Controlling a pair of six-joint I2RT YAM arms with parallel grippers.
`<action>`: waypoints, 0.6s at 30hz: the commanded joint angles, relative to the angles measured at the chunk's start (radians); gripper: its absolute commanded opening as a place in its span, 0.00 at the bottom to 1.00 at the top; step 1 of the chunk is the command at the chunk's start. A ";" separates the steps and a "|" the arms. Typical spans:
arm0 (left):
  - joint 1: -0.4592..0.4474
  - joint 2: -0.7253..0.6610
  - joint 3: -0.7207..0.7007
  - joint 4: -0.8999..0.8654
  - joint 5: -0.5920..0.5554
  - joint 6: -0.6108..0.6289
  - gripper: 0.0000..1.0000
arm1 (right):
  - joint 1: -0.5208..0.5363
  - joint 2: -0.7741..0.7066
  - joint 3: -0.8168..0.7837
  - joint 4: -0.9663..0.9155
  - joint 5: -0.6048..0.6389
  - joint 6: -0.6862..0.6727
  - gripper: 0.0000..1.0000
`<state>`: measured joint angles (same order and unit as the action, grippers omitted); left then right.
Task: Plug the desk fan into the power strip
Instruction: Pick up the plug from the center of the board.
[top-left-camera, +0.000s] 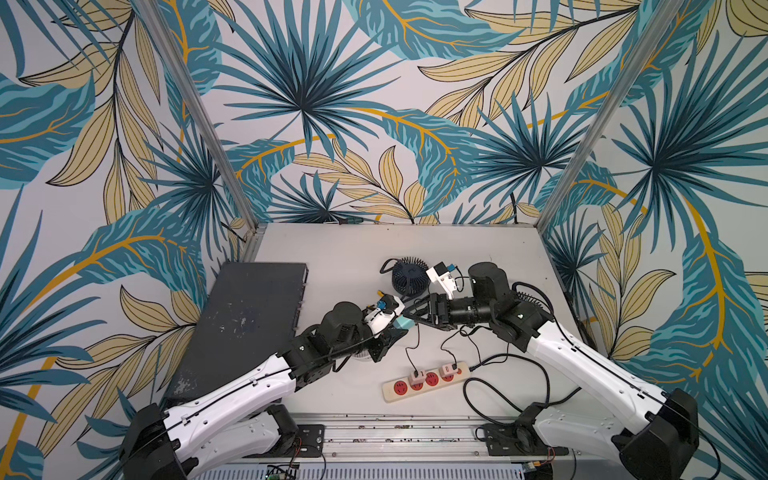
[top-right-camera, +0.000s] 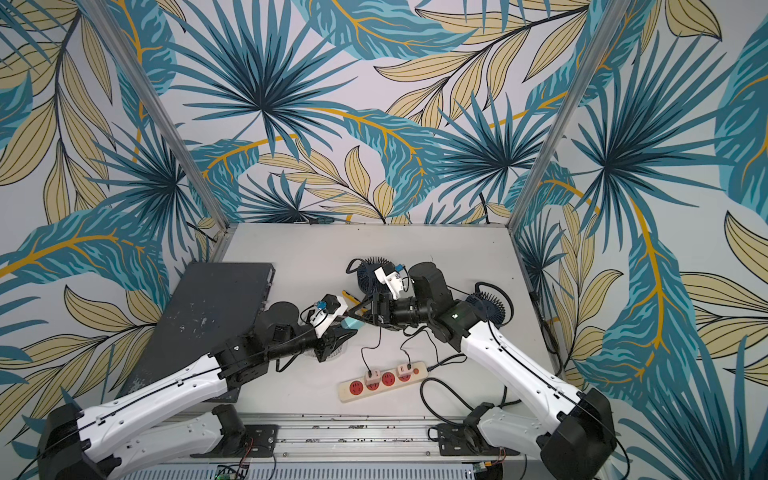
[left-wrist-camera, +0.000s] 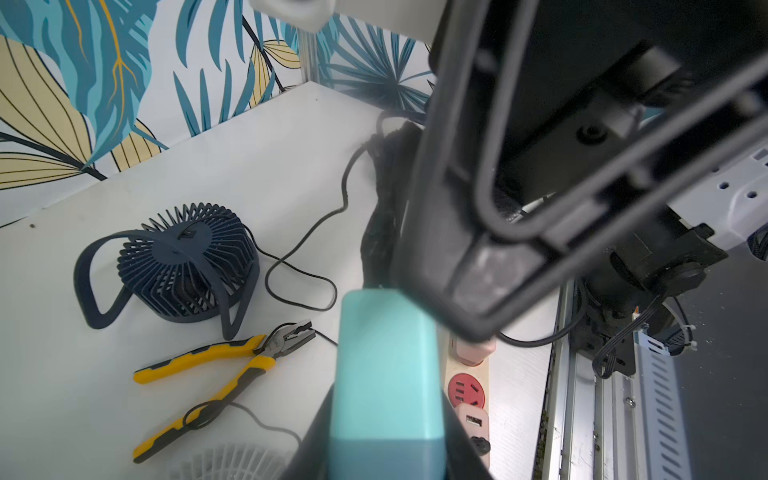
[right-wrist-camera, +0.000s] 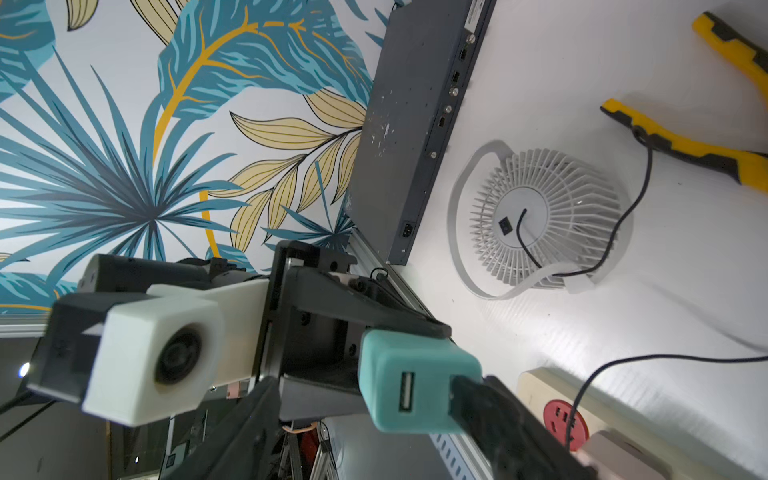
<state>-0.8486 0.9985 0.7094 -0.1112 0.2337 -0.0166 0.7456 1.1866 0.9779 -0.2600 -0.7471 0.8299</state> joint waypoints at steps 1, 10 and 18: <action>-0.001 -0.007 0.014 -0.012 0.048 0.035 0.00 | 0.005 0.020 0.002 -0.055 -0.101 -0.045 0.74; -0.002 0.000 0.027 -0.032 0.082 0.054 0.00 | 0.005 0.029 -0.024 -0.019 -0.135 -0.023 0.56; -0.001 0.001 0.027 -0.036 0.105 0.065 0.00 | 0.005 0.039 -0.048 -0.003 -0.156 -0.014 0.43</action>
<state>-0.8478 0.9985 0.7139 -0.1448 0.2943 0.0299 0.7444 1.2198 0.9493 -0.3130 -0.8543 0.8219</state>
